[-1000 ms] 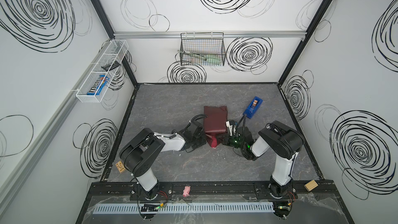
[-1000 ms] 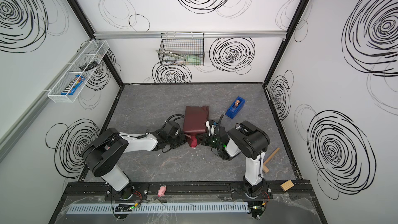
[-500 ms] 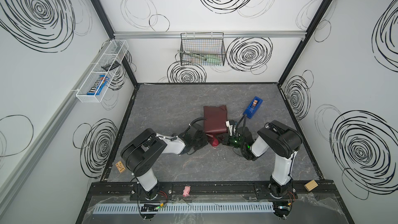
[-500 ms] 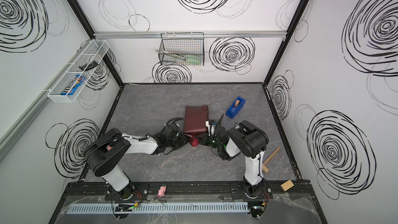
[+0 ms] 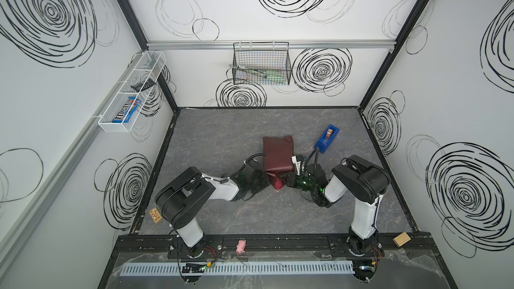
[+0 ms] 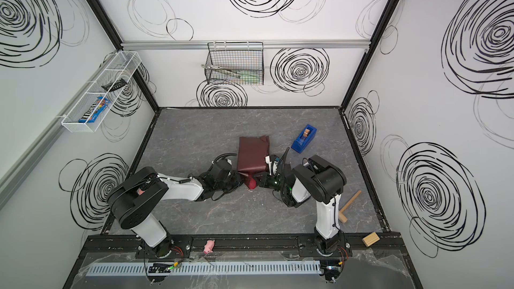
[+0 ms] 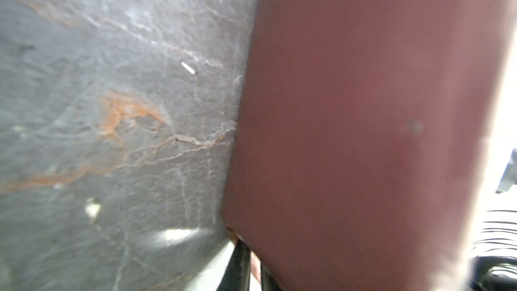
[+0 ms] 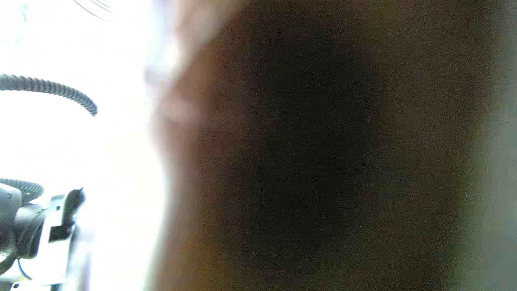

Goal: Wrap a gift box in wrapping paper
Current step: Fold the wrapping paper for the gift box.

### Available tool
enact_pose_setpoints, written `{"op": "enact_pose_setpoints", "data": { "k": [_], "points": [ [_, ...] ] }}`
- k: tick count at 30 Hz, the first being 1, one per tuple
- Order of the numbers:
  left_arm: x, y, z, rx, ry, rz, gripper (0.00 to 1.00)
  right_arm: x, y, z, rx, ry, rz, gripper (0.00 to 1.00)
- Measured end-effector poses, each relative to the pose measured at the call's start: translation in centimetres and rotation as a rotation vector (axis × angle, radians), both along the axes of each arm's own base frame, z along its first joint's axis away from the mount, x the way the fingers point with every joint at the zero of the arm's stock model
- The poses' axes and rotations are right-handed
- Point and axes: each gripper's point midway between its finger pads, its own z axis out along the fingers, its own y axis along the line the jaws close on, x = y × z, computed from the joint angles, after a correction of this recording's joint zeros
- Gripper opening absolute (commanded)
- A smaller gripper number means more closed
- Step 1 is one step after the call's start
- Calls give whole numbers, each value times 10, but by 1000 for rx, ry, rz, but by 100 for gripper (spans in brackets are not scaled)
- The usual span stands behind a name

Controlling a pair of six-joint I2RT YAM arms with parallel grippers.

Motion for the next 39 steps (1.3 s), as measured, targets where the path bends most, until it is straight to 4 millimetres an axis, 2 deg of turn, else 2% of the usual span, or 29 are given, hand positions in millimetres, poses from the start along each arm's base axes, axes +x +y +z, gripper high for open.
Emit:
{"op": "enact_pose_setpoints", "data": {
  "k": [6,18,24,39],
  "points": [
    [1,-1,2,-6,-7,1,15,0,0,0,2,-2,0,0],
    [12,-11,18,-74,-68,14,14,-1,0,1,7,-8,3,0],
    [14,-13,17,-81,-74,23,14,-1,0,1,11,-14,5,0],
    [10,-12,-2,-38,-54,30,13,-3,0,1,5,-2,7,0]
  ]
}}
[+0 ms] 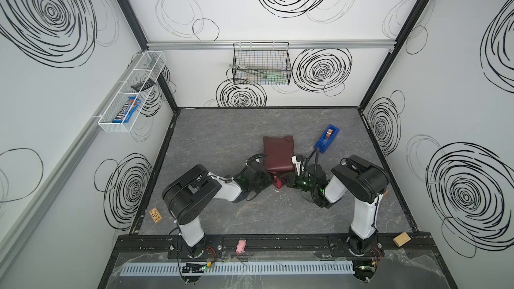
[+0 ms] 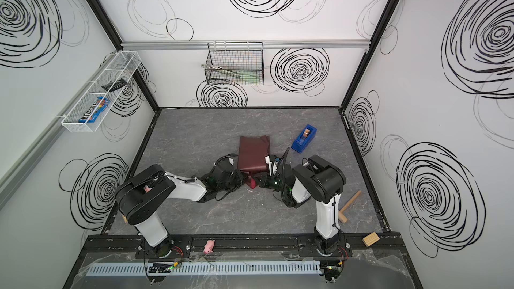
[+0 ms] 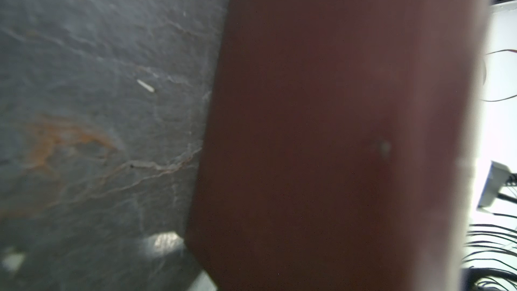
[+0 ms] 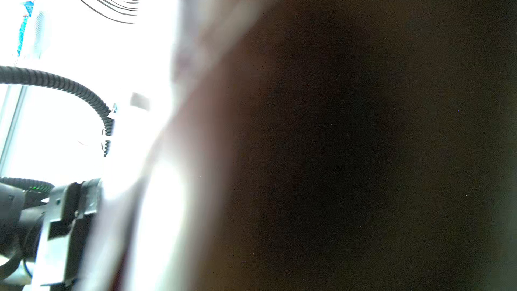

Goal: Wrap a gift box in wrapping paper
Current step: Fold the wrapping paper for the gift box.

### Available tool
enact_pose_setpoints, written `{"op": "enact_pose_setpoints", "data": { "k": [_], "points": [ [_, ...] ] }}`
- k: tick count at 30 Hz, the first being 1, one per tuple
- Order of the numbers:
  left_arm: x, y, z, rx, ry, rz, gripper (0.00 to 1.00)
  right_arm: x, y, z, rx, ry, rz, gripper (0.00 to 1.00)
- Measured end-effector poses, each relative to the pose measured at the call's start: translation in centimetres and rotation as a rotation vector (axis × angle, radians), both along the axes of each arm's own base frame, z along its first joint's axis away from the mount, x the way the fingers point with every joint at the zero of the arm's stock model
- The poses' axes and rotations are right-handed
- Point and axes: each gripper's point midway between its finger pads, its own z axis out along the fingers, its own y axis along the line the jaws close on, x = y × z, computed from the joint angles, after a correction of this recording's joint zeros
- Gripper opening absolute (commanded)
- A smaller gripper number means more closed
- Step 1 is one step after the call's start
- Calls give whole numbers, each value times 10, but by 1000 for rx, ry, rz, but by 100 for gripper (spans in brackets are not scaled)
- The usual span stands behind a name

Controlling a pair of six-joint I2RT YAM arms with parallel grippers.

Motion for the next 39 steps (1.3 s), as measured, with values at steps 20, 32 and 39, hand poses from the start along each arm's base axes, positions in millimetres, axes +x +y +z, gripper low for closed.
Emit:
{"op": "enact_pose_setpoints", "data": {
  "k": [20,32,39],
  "points": [
    [0,2,-7,14,-2,0,13,-31,-28,-13,-160,144,-12,0],
    [0,2,-7,23,-10,-9,14,-33,-38,-1,-211,107,9,0],
    [0,1,-6,23,-18,-18,16,-33,-46,-5,-240,113,10,0]
  ]
}}
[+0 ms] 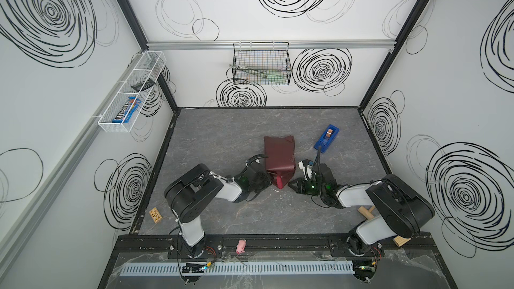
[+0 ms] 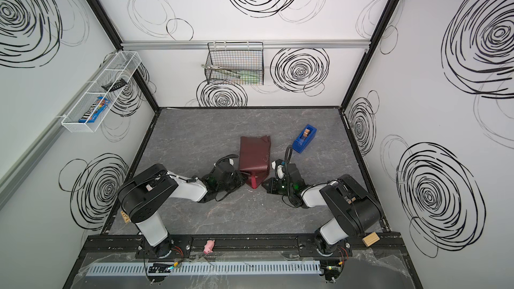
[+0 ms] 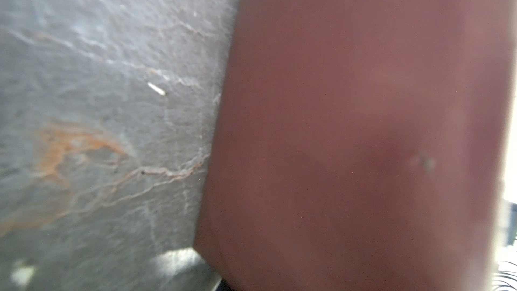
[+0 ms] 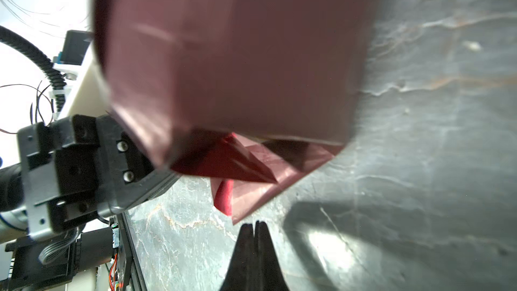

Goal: Wrap a gift box in wrapping paper
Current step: Fold the wrapping paper for the gift box.

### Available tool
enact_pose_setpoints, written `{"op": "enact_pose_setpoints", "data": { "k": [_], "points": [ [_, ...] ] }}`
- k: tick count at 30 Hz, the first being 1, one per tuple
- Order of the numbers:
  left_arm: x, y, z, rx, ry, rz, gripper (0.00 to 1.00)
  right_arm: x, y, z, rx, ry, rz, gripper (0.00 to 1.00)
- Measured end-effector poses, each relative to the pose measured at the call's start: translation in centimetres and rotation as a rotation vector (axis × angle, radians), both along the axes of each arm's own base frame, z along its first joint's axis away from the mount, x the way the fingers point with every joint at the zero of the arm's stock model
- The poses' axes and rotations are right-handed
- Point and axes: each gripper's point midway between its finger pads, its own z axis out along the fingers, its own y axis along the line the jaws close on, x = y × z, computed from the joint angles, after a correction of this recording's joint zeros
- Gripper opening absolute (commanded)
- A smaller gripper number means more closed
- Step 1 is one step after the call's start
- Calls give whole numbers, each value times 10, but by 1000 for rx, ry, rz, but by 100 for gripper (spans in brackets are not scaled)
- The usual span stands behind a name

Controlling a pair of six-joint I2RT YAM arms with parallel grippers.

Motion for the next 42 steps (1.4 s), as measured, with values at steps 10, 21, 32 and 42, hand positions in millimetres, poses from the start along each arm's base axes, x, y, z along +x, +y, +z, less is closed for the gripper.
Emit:
{"op": "enact_pose_setpoints", "data": {
  "k": [10,21,32,42],
  "points": [
    [-1,-2,2,8,-11,-24,21,-7,-1,-4,-19,33,31,5],
    [-8,0,15,17,-12,-38,25,-15,5,-2,-11,39,64,7],
    [-22,11,7,42,23,-45,25,-19,8,-3,-7,47,77,7],
    [-32,13,4,38,51,-67,26,-20,8,-2,-7,49,78,10]
  ]
}}
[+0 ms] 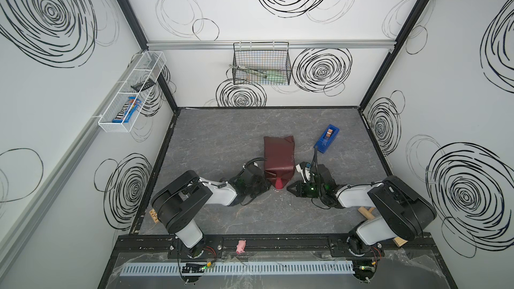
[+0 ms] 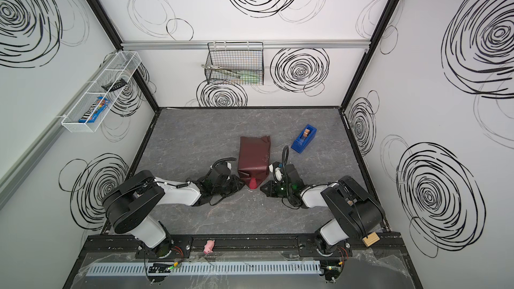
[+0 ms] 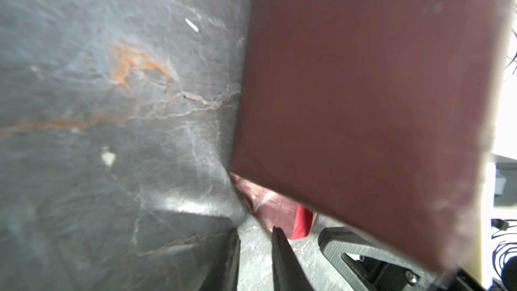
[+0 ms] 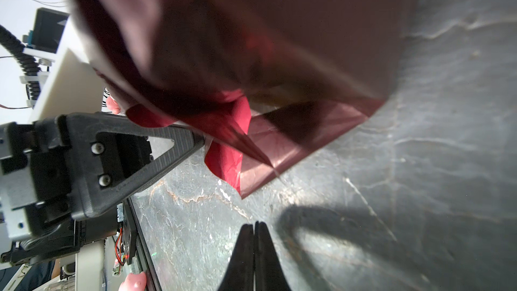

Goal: Wrap a gift box in wrapping paper
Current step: Fold the wrapping paper for the gift box.

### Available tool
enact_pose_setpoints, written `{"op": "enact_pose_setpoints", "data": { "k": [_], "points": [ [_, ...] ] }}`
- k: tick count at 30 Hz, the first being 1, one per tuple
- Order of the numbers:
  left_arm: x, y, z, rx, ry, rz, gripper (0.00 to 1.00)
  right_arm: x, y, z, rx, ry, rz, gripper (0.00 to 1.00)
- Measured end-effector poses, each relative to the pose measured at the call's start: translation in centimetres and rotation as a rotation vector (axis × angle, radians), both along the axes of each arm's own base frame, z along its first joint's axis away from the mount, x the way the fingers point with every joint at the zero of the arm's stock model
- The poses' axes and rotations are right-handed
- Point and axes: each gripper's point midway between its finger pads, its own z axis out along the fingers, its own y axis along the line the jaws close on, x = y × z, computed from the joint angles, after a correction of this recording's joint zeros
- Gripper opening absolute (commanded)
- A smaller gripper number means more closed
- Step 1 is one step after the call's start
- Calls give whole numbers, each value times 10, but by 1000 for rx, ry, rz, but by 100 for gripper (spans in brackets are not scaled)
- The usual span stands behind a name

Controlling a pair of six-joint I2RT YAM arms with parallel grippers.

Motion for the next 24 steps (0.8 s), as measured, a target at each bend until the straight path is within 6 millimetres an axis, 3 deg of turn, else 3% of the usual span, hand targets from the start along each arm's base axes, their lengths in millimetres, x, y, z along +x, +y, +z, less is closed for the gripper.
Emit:
{"op": "enact_pose_setpoints", "data": {
  "k": [11,24],
  "points": [
    [3,-14,0,18,56,-23,26,7,9,17,32,-31,22,11],
    [0,-25,-1,62,99,-38,28,11,1,25,43,-57,8,14]
  ]
}}
